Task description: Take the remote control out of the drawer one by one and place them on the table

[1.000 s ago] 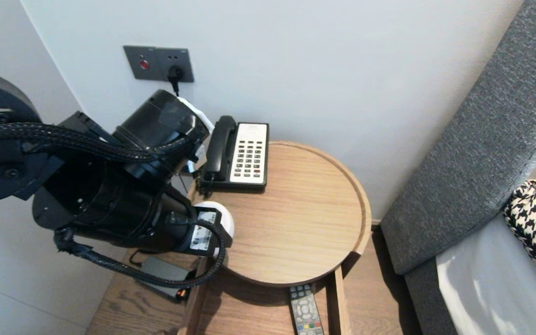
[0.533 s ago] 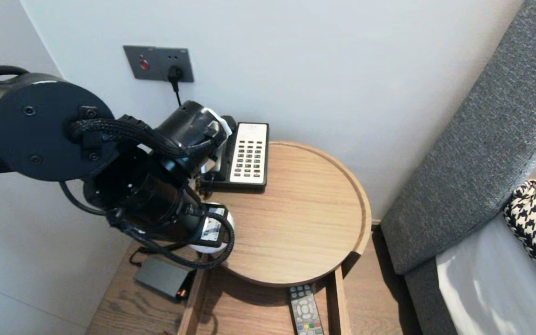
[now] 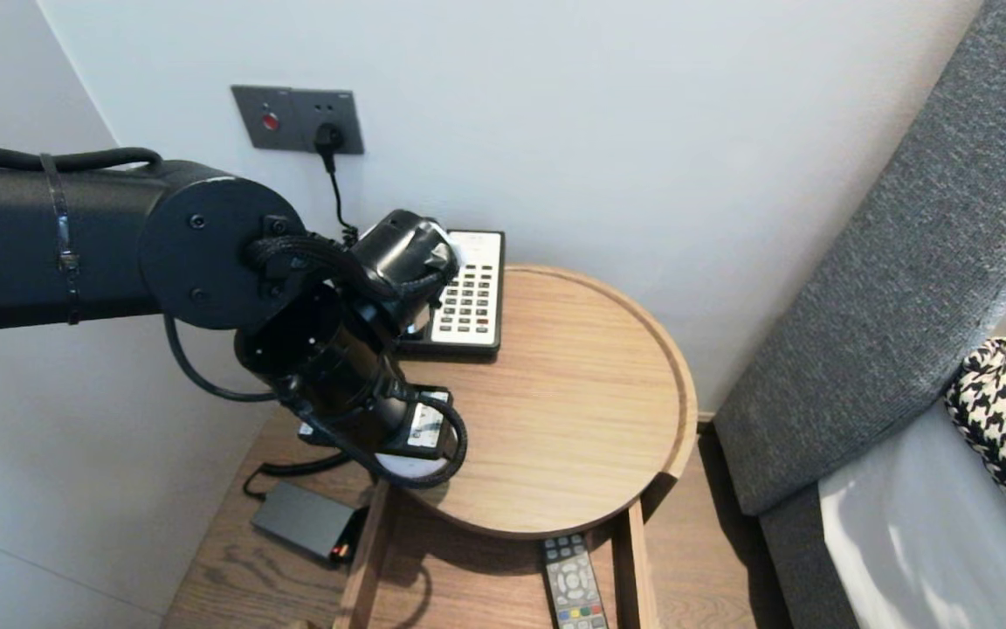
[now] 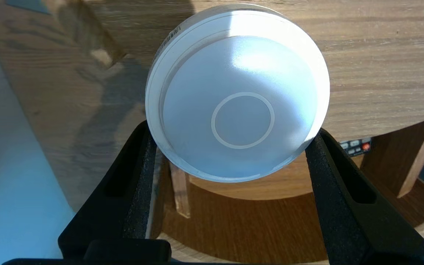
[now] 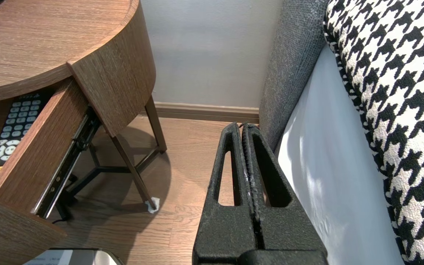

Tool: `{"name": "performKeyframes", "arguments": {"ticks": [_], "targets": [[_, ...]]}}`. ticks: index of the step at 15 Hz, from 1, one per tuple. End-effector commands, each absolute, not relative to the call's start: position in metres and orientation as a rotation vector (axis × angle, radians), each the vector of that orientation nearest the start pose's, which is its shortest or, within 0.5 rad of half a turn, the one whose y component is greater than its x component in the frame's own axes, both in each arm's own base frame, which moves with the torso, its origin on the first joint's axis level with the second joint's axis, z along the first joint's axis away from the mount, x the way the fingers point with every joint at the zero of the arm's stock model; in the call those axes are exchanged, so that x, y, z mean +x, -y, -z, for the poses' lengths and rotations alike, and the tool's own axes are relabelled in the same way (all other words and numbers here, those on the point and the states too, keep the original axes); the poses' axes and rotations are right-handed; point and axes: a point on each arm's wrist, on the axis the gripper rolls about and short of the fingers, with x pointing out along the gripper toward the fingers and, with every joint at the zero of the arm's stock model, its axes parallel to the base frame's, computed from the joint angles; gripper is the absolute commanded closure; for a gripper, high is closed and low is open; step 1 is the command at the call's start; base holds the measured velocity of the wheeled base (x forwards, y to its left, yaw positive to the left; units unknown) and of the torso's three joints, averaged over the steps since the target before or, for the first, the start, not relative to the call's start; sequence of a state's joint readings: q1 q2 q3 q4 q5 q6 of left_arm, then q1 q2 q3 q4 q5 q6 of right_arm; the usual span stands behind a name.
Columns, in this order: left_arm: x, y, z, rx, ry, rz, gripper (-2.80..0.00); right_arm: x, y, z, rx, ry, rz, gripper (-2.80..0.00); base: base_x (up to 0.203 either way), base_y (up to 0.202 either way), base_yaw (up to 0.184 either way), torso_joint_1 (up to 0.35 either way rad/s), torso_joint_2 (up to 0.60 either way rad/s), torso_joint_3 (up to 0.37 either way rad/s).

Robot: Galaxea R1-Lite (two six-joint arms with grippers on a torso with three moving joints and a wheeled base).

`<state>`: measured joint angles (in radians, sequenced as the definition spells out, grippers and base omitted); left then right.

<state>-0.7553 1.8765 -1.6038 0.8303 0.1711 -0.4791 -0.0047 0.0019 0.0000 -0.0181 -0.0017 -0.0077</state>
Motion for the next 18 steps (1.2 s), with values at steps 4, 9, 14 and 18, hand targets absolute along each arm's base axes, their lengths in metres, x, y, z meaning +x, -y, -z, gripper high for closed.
{"name": "performKeyframes", "arguments": {"ticks": [4, 9, 14, 18], "targets": [[0.2425, 0.2202, -0.2162, 0.073, -1.097, 0.255, 0.0, -0.0218, -0.0001, -0.0745, -0.008, 0.005, 0.006, 0.0, 0.0, 0.0, 0.0, 0.0, 0.0, 0.0], [0.2428, 0.2211, -0.2162, 0.069, -1.095, 0.258, 0.0, -0.0218, -0.0001, -0.0745, -0.008, 0.005, 0.006, 0.0, 0.0, 0.0, 0.0, 0.0, 0.0, 0.0], [0.2424, 0.2208, -0.2154, 0.07, -1.101, 0.256, 0.0, -0.0218, -0.0001, -0.0745, -0.008, 0.005, 0.006, 0.0, 0.0, 0.0, 0.0, 0.0, 0.0, 0.0], [0.2422, 0.2206, -0.2124, 0.075, -1.11, 0.254, 0.0, -0.0218, -0.0001, -0.0745, -0.009, 0.005, 0.006, 0.0, 0.0, 0.0, 0.0, 0.0, 0.0, 0.0]]}}
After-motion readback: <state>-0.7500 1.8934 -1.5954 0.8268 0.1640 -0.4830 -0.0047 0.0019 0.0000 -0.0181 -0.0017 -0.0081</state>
